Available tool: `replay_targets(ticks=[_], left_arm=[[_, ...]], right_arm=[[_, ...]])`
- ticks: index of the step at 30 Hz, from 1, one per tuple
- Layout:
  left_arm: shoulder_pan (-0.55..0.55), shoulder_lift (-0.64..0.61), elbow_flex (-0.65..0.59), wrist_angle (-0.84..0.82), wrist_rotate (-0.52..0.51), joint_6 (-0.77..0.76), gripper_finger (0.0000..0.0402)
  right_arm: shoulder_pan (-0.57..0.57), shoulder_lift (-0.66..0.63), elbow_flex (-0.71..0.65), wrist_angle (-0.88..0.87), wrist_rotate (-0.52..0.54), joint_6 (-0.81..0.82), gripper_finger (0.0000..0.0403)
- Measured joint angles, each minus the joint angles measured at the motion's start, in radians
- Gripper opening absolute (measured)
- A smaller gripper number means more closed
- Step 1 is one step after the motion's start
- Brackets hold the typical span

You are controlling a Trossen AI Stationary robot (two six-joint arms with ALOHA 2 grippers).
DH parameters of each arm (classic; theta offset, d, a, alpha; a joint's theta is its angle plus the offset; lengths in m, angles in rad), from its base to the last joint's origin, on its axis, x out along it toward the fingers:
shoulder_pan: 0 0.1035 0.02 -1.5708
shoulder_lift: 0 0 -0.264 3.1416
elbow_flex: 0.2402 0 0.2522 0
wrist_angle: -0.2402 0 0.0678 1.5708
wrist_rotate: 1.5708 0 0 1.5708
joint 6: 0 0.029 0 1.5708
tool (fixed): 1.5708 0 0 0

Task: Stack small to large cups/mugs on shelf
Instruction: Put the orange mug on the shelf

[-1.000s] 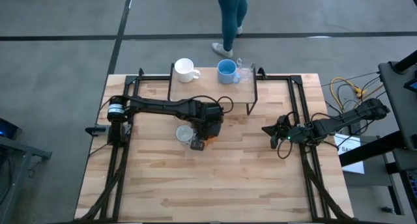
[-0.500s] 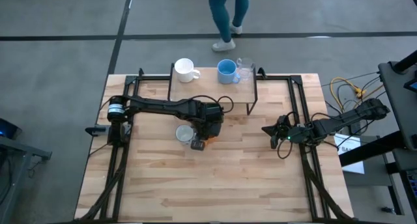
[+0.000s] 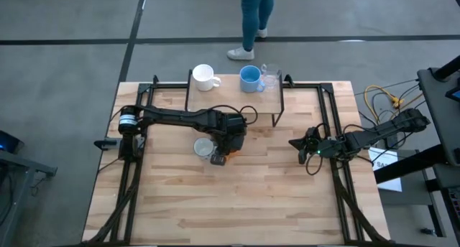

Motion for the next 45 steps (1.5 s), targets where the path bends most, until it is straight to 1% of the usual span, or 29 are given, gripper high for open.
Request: replay_targets(ticks=[24,45], left_arm=[[-0.006,0.001,-0.008,0.024,-0.001,-0.048,0.0071],[-0.008,0.002,-0.022,0.022,0.017,-0.041,0.007]], right_arm=[[0.0,0.0,0.0,0.0,0.0,-0.005,0.0008],[0.0,0.0,0.0,0.0,0.0,-0.005,0.0009]])
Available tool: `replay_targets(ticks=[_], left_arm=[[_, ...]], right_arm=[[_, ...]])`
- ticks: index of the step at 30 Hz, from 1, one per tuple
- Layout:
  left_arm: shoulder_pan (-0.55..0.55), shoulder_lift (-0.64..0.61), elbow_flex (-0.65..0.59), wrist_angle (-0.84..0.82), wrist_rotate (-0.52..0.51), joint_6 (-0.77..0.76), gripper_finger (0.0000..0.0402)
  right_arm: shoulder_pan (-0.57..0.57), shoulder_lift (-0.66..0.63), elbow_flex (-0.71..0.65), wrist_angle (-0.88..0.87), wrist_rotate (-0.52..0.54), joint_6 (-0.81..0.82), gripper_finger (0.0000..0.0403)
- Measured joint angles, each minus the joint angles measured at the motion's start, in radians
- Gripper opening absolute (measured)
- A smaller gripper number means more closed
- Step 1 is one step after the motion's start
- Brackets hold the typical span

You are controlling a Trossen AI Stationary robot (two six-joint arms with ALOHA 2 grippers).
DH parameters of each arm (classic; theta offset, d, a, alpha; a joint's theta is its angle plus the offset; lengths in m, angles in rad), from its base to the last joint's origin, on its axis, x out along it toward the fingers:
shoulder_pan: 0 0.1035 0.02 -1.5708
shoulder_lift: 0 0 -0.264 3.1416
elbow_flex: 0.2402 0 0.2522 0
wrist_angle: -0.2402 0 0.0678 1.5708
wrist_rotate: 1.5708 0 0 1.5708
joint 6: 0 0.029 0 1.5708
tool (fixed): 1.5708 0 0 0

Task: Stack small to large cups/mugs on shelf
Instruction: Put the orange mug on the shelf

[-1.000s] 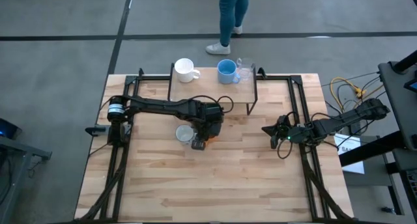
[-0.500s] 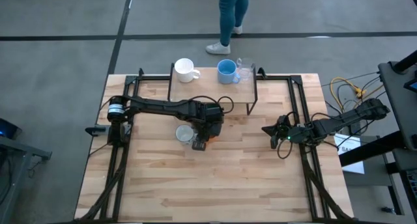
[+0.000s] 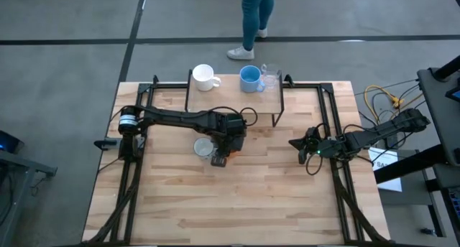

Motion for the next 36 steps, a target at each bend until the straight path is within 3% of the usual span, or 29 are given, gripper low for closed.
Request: replay_targets(ticks=[12,20,36], left_arm=[[-0.002,0.0,-0.003,0.002,-0.011,0.024,0.0065],[-0.003,0.0,-0.005,0.004,-0.017,0.043,0.0007],[-0.004,-0.005,-0.041,0.03,-0.028,0.044,0.0001]], right_arm=[[0.0,0.0,0.0,0.0,-0.002,0.0,0.0008],[0.0,0.0,0.0,0.0,-0.002,0.0,0.0008],[0.0,0.0,0.0,0.0,-0.001,0.0,0.0009]])
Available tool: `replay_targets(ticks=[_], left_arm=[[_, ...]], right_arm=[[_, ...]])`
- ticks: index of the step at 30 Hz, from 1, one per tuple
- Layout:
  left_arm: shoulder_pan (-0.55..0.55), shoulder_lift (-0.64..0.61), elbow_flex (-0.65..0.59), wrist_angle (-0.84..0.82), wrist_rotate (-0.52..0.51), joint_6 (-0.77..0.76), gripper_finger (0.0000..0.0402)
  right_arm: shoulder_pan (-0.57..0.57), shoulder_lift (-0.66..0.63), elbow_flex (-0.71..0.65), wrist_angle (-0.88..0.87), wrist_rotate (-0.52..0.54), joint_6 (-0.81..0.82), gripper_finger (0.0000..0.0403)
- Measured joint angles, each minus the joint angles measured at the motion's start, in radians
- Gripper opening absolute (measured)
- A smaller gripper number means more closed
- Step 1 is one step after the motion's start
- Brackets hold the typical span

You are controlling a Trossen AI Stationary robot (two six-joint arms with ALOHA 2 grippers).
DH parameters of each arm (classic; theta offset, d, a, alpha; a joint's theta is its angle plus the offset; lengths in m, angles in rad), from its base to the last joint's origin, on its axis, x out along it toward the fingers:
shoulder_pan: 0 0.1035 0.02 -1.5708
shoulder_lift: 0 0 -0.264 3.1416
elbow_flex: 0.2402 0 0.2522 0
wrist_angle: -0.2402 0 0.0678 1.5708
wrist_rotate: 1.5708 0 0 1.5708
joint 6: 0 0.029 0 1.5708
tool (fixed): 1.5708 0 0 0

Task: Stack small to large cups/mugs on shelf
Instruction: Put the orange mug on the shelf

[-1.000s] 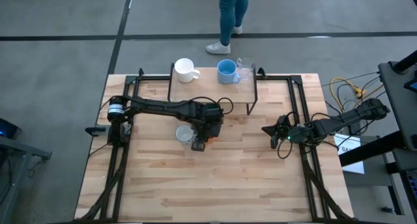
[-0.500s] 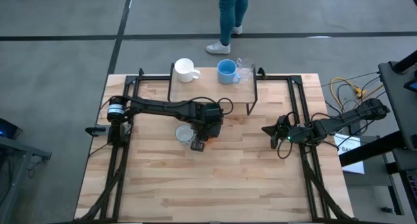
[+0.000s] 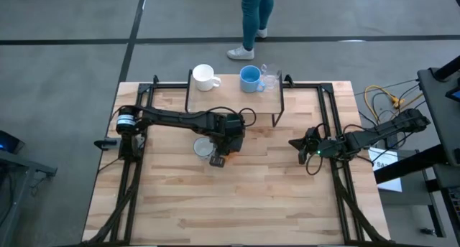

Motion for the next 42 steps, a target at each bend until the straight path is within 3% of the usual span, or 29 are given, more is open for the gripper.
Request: replay_targets(ticks=[15,32,42], left_arm=[[-0.002,0.001,0.033,-0.043,-0.081,0.019,0.0],[-0.006,-0.003,0.102,-0.094,-0.103,0.024,0.0],[-0.013,-0.007,0.192,-0.12,-0.134,0.026,0.0]], right_arm=[[0.0,0.0,0.0,0.0,0.001,-0.011,0.0009],[0.0,0.0,0.0,0.0,0.001,-0.018,0.0009],[0.0,0.0,0.0,0.0,0.002,-0.022,0.0009]])
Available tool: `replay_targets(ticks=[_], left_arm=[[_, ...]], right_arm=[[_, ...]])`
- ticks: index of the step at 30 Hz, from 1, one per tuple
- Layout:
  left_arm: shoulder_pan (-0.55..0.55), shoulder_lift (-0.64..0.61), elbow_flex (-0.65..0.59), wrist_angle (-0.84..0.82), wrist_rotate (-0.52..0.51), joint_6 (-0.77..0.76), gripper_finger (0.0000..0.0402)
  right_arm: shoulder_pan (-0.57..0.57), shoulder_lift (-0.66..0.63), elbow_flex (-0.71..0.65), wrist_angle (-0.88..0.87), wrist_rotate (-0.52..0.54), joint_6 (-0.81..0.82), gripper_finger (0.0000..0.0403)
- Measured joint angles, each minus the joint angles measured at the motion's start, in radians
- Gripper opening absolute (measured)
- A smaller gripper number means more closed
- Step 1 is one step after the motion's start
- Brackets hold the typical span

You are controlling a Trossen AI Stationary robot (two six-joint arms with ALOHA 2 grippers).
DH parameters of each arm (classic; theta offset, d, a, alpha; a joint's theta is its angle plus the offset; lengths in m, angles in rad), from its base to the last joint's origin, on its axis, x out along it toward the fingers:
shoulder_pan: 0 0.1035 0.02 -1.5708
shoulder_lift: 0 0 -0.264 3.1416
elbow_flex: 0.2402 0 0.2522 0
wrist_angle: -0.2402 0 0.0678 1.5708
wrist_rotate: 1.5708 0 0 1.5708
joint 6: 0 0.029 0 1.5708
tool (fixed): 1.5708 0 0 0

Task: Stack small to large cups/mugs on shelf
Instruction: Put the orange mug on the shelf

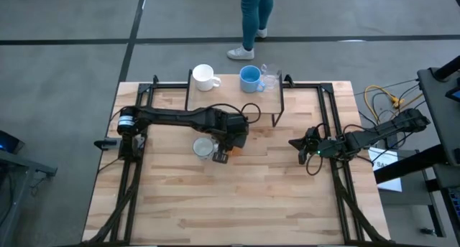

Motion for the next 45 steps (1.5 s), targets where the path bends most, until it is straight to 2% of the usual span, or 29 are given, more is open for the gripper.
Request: replay_targets(ticks=[8,19,28,38,45], left_arm=[[-0.001,0.0,0.066,-0.082,-0.019,0.006,0.0],[-0.001,-0.003,0.219,-0.209,-0.061,0.029,0.0],[0.0,-0.003,0.283,-0.319,-0.137,0.033,0.0],[0.024,-0.029,0.295,-0.329,-0.21,0.024,0.0],[0.048,-0.034,0.354,-0.344,-0.236,0.025,0.0]], right_arm=[[0.0,0.0,0.0,0.0,0.0,0.0,0.0009],[0.0,0.0,0.0,0.0,0.006,0.0,0.0009],[0.0,0.007,0.0,0.0,0.007,0.003,0.0009],[0.0,0.013,0.0,0.001,0.0,0.004,0.0009],[0.0,0.013,0.0,0.001,0.0,0.004,0.0009]])
